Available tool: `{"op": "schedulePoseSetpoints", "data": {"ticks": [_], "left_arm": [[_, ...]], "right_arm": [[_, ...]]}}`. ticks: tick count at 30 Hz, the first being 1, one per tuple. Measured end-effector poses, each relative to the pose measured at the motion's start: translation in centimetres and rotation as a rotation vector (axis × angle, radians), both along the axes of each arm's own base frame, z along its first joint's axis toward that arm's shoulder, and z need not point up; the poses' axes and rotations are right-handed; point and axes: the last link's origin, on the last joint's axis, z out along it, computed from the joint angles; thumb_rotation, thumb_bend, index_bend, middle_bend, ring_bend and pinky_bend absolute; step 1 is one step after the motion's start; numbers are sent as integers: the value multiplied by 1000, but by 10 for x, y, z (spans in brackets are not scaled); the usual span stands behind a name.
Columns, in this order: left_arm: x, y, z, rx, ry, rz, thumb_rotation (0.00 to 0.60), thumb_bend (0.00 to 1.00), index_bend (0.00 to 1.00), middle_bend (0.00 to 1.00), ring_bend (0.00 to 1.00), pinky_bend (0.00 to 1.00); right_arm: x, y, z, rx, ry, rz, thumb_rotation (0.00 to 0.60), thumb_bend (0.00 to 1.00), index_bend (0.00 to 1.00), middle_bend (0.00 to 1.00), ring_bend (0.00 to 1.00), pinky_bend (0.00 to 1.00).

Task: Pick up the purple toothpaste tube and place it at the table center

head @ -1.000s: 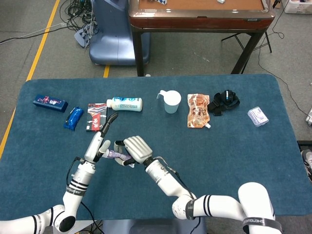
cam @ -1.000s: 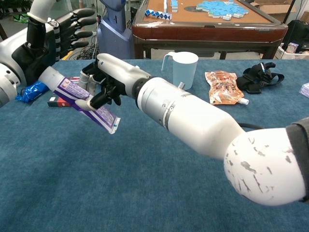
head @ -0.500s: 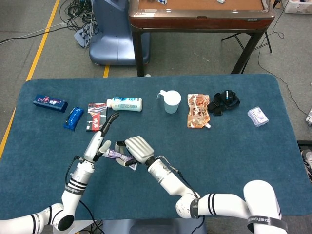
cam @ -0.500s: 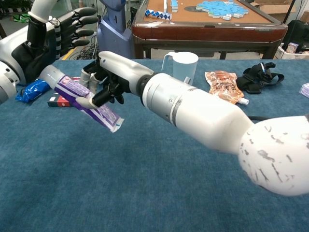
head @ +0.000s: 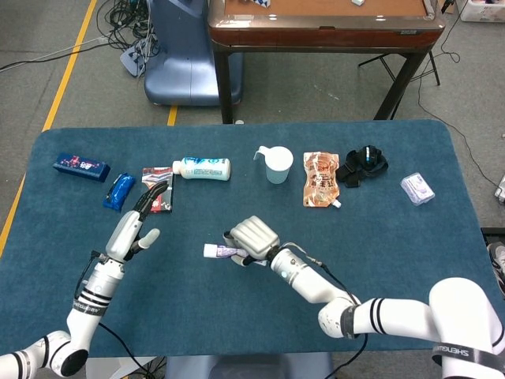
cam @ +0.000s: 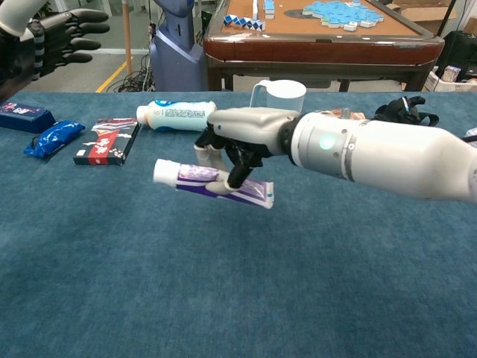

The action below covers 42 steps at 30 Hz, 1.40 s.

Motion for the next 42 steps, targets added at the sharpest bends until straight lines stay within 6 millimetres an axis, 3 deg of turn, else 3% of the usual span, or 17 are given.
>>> {"op": "schedulePoseSetpoints", "data": {"ticks": [6,10,15,18,20,21,24,26,27,29,33,42], "left_arm": [[-23,-9,7,-5,99,34,0,0,0,0,0,0],[-36,-16,10,0,152,49,0,0,0,0,0,0],[-51,-23,14,7,200,68,0,0,0,0,0,0],[-57,-25,19,17,227,80,0,0,0,0,0,0],[-60,-25,23,29,246,88,0,0,0,0,0,0],[-63,-25,27,42,255,94,32,0,0,0,0,0],[-69,-26,35,78,276,120,264,0,0,0,0,0],[-75,-27,41,106,296,138,374,0,0,0,0,0],[-79,-27,46,123,302,153,478,4,0,0,0,1],[-83,-27,49,136,309,164,599,30,0,0,0,18],[-94,-30,59,199,354,183,600,96,0,2,9,70],[-117,-55,74,279,560,229,600,122,0,12,24,102]], "right_arm": [[-22,4,-1,14,112,-7,600,327,593,515,467,522],[-32,6,0,12,145,-21,600,243,474,435,376,446],[-35,7,8,-3,143,-28,600,94,220,259,221,338],[-35,8,20,-31,108,-35,600,85,134,185,172,304],[-37,7,34,-59,76,-43,600,84,125,181,169,304],[-40,7,41,-75,63,-47,600,84,125,185,169,304],[-53,6,68,-146,27,-69,600,83,126,230,169,303],[-68,7,89,-207,8,-93,600,89,152,262,182,303],[-76,8,99,-234,3,-107,600,100,173,277,191,303],[-96,12,122,-298,-6,-138,600,129,226,312,221,303],[-127,25,158,-413,-11,-180,600,149,331,386,299,327],[-204,84,215,-634,38,-340,600,150,410,431,328,337]]}}
